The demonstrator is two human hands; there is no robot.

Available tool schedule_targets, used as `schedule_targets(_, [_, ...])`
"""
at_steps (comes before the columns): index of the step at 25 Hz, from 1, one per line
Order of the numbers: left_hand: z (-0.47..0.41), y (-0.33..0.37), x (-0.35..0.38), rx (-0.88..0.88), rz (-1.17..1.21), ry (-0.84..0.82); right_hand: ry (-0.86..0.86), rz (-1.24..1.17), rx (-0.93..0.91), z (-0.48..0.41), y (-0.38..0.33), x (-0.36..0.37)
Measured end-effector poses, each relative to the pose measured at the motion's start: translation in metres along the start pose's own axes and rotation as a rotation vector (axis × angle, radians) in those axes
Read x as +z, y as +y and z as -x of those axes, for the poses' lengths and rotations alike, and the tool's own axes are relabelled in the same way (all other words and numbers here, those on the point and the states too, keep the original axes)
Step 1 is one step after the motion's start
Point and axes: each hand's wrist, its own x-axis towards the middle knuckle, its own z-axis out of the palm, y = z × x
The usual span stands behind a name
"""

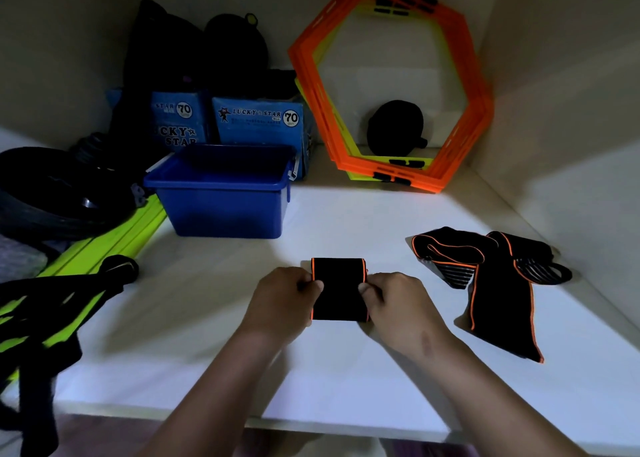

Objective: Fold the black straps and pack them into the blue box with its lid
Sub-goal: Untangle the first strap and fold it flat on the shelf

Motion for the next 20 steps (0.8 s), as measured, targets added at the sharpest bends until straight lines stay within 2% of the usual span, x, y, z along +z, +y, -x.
schedule_targets(3, [0.000,0.001,-0.001,0.063,0.116,0.039,0.065,-0.092,0.023,0.000,0.006,-0.004])
schedule_targets(8, [-0.008,0.028,0.008,0.202,0.236,0.036,0.219,-0.108,-0.003,0.002,0.012,-0.041])
schedule_targets(13, [-0.010,0.078,0.048,0.213,0.470,-0.126,0.356,-0.068,0.105,0.027,0.042,-0.094])
schedule_targets(20, [0.014,0.139,0.144,0.360,0.412,-0.373,0.494,0.072,0.391,0.105,0.109,-0.145])
